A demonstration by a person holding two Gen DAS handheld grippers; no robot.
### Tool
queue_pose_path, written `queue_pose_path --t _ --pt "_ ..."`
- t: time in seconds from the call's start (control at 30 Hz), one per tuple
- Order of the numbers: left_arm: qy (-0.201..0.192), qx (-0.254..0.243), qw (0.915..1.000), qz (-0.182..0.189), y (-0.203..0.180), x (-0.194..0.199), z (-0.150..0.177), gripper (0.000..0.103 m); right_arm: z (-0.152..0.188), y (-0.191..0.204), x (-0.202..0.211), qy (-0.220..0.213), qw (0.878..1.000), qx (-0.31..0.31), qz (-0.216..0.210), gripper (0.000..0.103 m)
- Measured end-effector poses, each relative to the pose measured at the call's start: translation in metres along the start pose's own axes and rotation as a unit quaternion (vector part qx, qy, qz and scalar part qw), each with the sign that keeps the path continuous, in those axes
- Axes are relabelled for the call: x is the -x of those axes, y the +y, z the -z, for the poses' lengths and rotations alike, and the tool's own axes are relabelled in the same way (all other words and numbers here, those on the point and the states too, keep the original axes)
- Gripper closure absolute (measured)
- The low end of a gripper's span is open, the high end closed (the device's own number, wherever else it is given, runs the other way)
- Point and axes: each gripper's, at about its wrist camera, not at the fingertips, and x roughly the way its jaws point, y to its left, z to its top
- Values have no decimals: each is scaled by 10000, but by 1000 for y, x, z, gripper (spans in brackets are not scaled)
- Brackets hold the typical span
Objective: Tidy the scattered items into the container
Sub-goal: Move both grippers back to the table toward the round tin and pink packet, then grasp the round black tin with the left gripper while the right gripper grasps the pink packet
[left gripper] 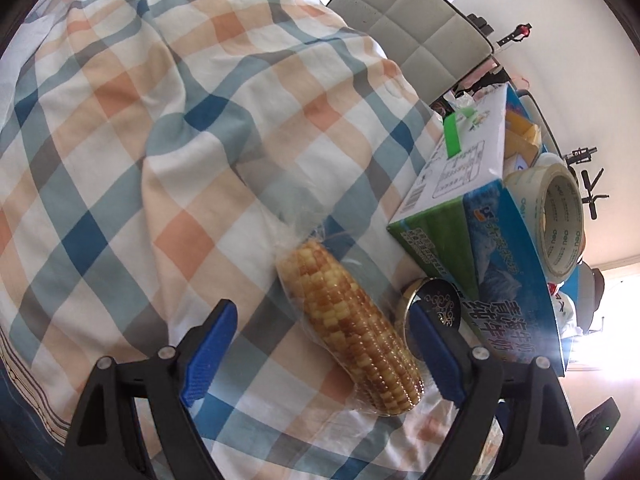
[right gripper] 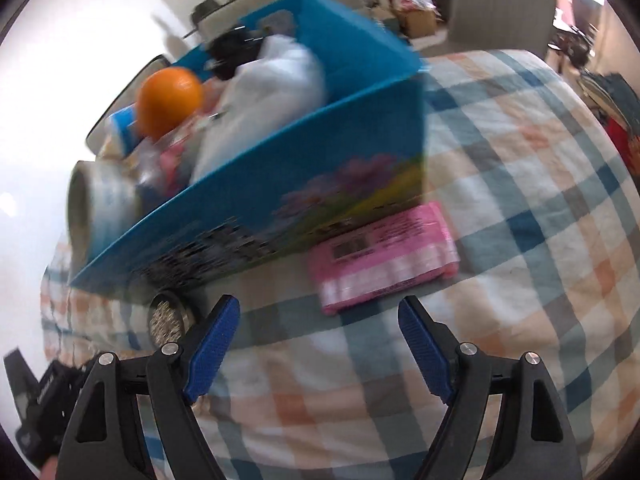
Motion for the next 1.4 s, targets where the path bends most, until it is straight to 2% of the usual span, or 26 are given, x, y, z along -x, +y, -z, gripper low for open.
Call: queue_pose_path --t 0.07,0.13,0.2,0.27,0.33,0.4,0.47,0.5,0.53,0.63,0.7,0.73,0.8,0.87,0.93,1.0,1.07,1.13,1.27,1.4 --pt "-7 189 9998 41 10 5 -1 14 5 28 -15 82 9990 413 -163 19" --pt "-59 266 9996 42 16 13 -6 14 10 47 -34 294 9976 471 -404 20" --pt "-166 278 9995 59 19 24 -15 14 16 66 -50 513 9952 573 -608 26" --pt "-231 249 9994 60 20 29 -23 14 30 84 -59 753 9913 723 -806 33" --pt "-265 224 9993 117 17 32 -30 14 48 101 -64 961 9856 814 -1132 35" --pt "-283 172 9992 204 12 28 -37 14 66 117 -65 1137 9805 1064 -1202 35" --pt "-185 40 9994 290 1 21 -38 14 79 121 -67 1541 9672 1096 -1693 35" --pt "-129 -49 9994 317 -6 18 -37 14 81 118 -63 1631 9633 1059 -1852 35" --pt "-82 -164 9992 366 -14 14 -34 14 79 109 -54 1556 9643 1012 -1889 35" --pt "31 -732 9967 357 -48 1 -19 14 59 63 -19 994 9785 562 -1719 34" --pt "-8 -1281 9916 195 -73 -9 -4 14 39 25 5 523 9891 345 -1333 28" --pt "-22 -1616 9868 51 -87 -15 4 14 31 7 14 351 9931 273 -1086 28" --pt "-38 -2328 9722 -253 -112 -29 23 14 9 -30 23 185 9973 94 -700 28" --pt "78 -2722 9611 -458 -126 -44 37 14 -7 -59 28 122 9994 -115 -317 28" --pt "203 -2827 9571 -602 -130 -58 43 14 -14 -79 36 0 9997 -223 -127 28" --pt "352 -2782 9578 -627 -129 -73 42 14 -20 -92 41 -93 9997 -224 -12 28" --pt "259 -2954 9515 -814 -134 -80 41 14 -18 -98 43 -154 9996 -214 61 28" --pt "311 -3071 9470 -888 -140 -90 39 14 -4 -95 44 -168 9997 -185 54 27" --pt "285 -3111 9453 -936 -147 -101 33 14 -11 -78 14 -60 9999 67 -89 24" --pt "230 -3181 9424 -1011 -153 -107 34 13 -21 -61 -10 21 9994 331 -55 23"
